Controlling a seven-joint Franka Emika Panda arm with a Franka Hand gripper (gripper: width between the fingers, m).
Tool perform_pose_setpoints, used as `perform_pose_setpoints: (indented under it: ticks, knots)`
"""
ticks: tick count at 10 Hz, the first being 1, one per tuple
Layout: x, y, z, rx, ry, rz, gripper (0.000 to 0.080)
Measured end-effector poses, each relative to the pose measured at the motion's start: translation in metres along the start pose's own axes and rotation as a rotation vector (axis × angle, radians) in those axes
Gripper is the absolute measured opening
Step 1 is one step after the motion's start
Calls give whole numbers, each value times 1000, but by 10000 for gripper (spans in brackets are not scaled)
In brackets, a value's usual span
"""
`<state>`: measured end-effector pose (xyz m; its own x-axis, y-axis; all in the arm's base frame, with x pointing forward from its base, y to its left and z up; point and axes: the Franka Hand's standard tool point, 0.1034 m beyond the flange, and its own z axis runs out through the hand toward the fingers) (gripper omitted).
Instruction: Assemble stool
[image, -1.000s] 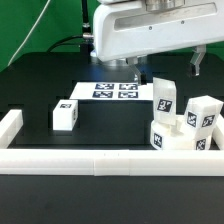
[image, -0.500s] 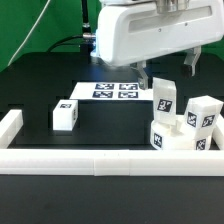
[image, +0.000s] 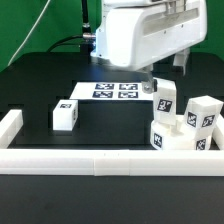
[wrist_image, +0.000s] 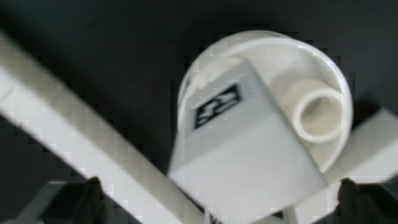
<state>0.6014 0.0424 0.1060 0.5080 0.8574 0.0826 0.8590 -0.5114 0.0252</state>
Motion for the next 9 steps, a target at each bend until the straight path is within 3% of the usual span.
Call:
perform_pose_setpoints:
  ticks: [4,9]
  knots:
    - [8,-2,1,-41,-21,-345,649]
    - [9,-5,4,-42,-22,-369,649]
